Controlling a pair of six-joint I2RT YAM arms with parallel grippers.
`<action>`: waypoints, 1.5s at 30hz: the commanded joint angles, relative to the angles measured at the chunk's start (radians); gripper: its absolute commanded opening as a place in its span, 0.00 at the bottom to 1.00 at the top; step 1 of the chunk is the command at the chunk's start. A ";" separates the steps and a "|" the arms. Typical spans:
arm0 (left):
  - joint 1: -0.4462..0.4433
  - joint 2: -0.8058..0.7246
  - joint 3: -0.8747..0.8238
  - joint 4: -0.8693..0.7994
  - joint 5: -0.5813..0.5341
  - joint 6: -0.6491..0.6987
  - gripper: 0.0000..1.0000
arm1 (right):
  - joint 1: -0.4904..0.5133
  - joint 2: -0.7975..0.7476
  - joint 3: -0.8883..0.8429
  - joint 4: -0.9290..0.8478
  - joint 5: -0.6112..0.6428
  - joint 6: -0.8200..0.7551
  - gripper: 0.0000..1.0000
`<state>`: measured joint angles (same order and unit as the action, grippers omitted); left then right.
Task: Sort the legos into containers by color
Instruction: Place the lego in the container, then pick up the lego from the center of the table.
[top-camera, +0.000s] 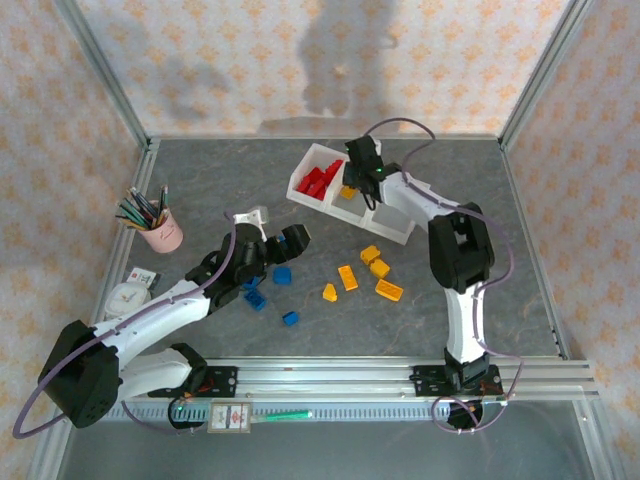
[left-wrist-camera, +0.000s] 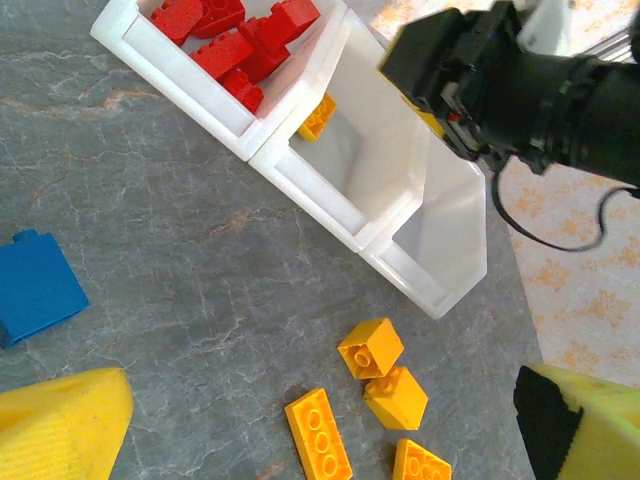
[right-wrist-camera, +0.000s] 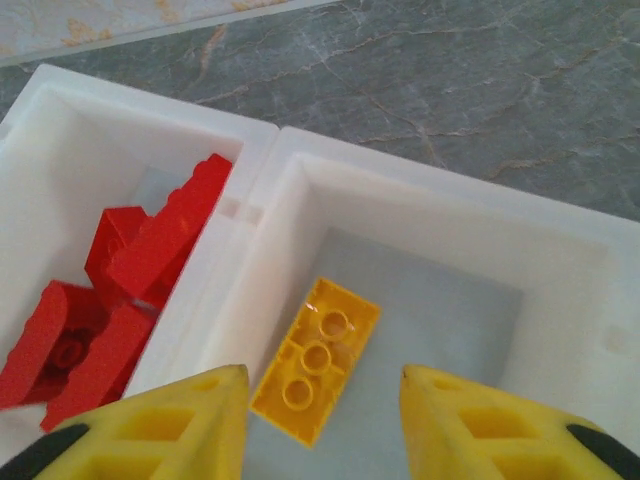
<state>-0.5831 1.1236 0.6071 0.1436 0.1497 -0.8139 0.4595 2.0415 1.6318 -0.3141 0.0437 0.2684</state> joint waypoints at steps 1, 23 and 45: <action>-0.011 -0.011 0.021 -0.003 0.006 0.011 0.99 | 0.013 -0.164 -0.101 0.010 0.007 0.017 0.46; -0.159 -0.062 -0.103 0.033 -0.047 -0.064 0.99 | 0.123 -0.547 -0.666 -0.052 -0.043 0.108 0.71; -0.189 -0.080 -0.146 0.017 -0.147 -0.097 0.99 | 0.136 -0.345 -0.645 0.019 -0.086 -0.022 0.66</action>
<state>-0.7662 1.0683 0.4778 0.1635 0.0483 -0.9001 0.5884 1.6859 0.9615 -0.3092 -0.0463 0.2668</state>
